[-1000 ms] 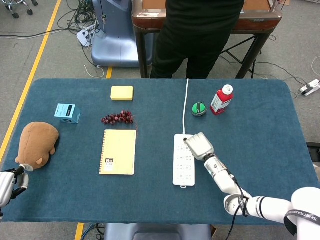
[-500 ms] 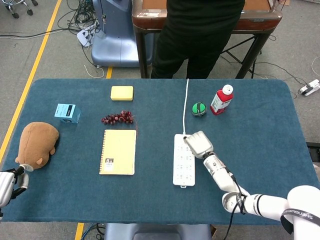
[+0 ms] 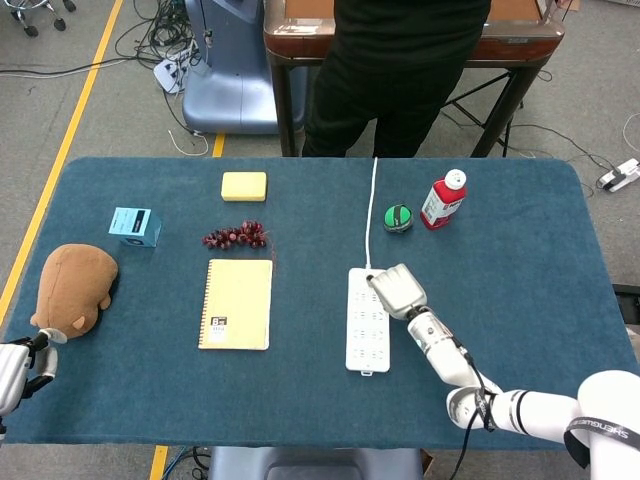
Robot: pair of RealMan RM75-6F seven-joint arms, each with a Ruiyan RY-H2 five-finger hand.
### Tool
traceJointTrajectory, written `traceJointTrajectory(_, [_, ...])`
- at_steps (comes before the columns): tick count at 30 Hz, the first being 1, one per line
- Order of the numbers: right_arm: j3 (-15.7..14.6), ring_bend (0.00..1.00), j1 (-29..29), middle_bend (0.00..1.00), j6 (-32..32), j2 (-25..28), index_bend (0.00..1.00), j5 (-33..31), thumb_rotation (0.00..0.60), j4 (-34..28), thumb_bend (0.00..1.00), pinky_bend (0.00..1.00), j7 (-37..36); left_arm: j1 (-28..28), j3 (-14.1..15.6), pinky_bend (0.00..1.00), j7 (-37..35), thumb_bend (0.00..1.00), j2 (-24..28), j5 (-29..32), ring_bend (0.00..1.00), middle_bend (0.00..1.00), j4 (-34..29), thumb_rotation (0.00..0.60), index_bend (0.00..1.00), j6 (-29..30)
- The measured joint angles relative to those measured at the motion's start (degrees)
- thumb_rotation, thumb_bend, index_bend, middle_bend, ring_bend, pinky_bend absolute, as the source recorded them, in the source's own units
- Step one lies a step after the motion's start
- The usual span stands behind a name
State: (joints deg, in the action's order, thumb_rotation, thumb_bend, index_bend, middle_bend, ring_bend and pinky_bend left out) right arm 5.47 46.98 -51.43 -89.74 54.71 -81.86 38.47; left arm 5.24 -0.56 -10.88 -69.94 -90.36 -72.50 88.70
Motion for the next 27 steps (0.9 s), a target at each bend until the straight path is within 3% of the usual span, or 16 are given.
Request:
traceJointTrajectory(5, [0.2, 1.0, -1.1, 0.91, -4.2, 3.7, 0.31, 2.6, 0.6, -5.9, 0.83, 1.0, -0.1, 0.1, 0.1, 0.91, 0.2, 0.61, -0.1, -0.1, 0.69, 0.78, 0.1, 0.6, 0.55, -0.3])
traceJointTrajectory(10, [-0.5, 0.99, -3.7, 0.82, -9.7, 8.8, 0.31, 5.6, 0.6, -12.7, 0.78, 1.0, 0.2, 0.1, 0.1, 0.91, 0.4, 0.61, -0.2, -0.1, 0.69, 0.78, 0.0, 0.6, 0.55, -0.3])
traceJointTrajectory(14, [-2.0, 0.88, -6.9, 0.71, -14.4, 12.4, 0.31, 8.6, 0.6, -16.4, 0.68, 0.98, 0.3, 0.1, 0.0, 0.91, 0.5, 0.61, -0.2, 0.1, 0.69, 0.78, 0.0, 0.6, 0.55, -0.3])
traceJointTrajectory(22, [-7.2, 0.6, -16.4, 0.49, -25.2, 18.0, 0.31, 15.2, 0.6, -20.0, 0.52, 0.74, -0.6, 0.1, -0.3, 0.9, 0.8, 0.61, -0.7, -0.2, 0.66, 0.78, 0.2, 0.6, 0.54, 0.7])
traceJointTrajectory(27, [-9.7, 0.55, -22.5, 0.45, -31.0, 20.0, 0.31, 18.0, 0.6, -20.9, 0.5, 0.69, -2.4, 0.0, -0.5, 0.9, 0.9, 0.61, -1.4, -0.7, 0.63, 0.71, 0.7, 0.6, 0.53, 1.7])
